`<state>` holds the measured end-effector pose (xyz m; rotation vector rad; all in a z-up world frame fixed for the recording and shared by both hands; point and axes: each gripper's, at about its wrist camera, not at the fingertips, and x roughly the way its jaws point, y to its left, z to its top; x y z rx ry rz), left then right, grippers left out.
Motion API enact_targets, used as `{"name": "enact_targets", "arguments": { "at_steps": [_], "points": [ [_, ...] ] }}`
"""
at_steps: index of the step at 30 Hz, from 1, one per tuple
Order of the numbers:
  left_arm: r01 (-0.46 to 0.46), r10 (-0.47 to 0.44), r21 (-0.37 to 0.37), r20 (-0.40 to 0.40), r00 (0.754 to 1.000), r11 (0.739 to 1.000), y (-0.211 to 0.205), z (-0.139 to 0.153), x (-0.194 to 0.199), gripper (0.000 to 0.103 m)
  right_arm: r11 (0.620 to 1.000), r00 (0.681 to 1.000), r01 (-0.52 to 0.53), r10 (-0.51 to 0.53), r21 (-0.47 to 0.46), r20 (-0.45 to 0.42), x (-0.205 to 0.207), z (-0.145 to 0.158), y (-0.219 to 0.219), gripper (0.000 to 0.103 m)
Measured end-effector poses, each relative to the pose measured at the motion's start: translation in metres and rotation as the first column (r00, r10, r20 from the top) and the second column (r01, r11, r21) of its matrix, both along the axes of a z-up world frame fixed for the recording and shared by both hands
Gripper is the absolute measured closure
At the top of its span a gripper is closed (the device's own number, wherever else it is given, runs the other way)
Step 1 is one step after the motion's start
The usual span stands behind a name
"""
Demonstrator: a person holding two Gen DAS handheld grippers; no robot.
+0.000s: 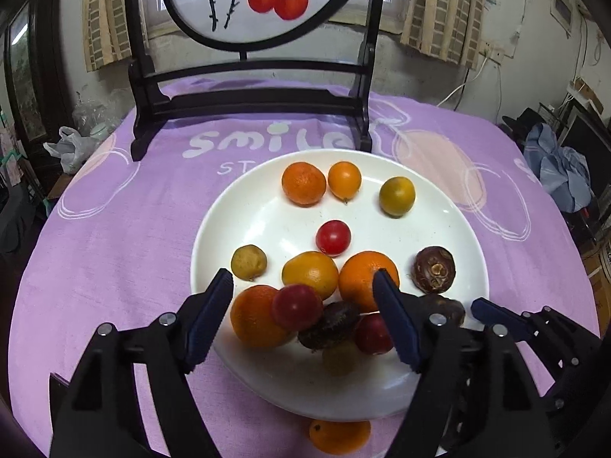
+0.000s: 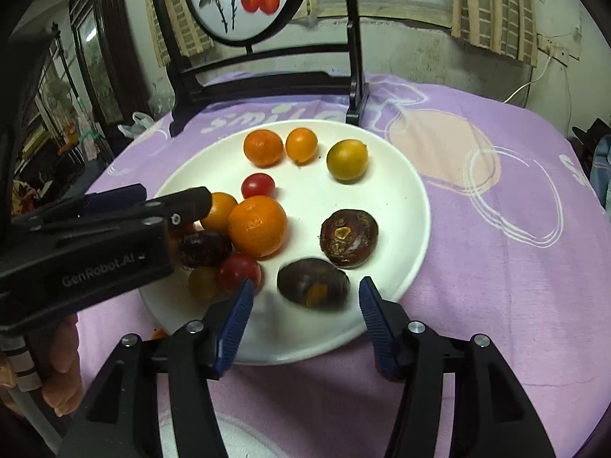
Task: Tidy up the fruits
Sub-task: 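Carry the tomato and dark fruit to the plate and open both tools, then grasp the dark red tomato with the right tool while the left tool grasps the orange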
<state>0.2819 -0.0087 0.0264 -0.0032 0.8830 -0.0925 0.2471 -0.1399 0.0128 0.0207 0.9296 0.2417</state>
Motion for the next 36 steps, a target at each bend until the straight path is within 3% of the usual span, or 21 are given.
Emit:
{"name": "enact_targets", "arguments": {
  "at_steps": [3, 6, 13, 18, 26, 34, 36],
  "points": [
    [0.0, 0.0, 0.006, -0.002, 1.0, 1.0, 0.002, 0.003, -0.009, 0.027, 1.0, 1.0, 0.002, -0.002, 0.0, 0.013, -0.01, 0.007, -0.008, 0.045],
    [-0.023, 0.023, 0.006, -0.002, 1.0, 1.0, 0.007, 0.004, -0.02, 0.016, 1.0, 1.0, 0.012, -0.013, 0.02, 0.012, -0.019, 0.011, -0.02, 0.043],
    [-0.047, 0.047, -0.018, -0.009, 0.999, 0.999, 0.016, -0.003, -0.061, 0.013, 0.995, 0.995, 0.097, -0.097, 0.033, -0.001, -0.042, 0.01, -0.06, 0.041],
    [-0.08, 0.08, 0.009, 0.045, 0.996, 0.997, 0.025, -0.011, -0.087, 0.007, 0.991, 0.99, 0.137, -0.136, 0.005, -0.035, -0.049, -0.002, -0.077, 0.041],
    [-0.09, 0.089, 0.021, 0.059, 0.994, 0.996, 0.038, -0.018, -0.093, 0.007, 0.988, 0.988, 0.112, -0.122, -0.102, -0.095, -0.042, -0.027, -0.062, 0.041],
    [-0.086, 0.086, 0.008, 0.003, 0.996, 0.996, 0.04, -0.027, -0.086, 0.007, 0.979, 0.986, 0.13, -0.145, -0.156, -0.086, -0.009, -0.037, -0.044, 0.041],
    [-0.077, 0.077, 0.012, -0.009, 0.997, 0.997, 0.038, -0.03, -0.085, 0.007, 0.985, 0.988, 0.118, -0.13, -0.126, -0.087, -0.007, -0.036, -0.042, 0.065]
  ]
}}
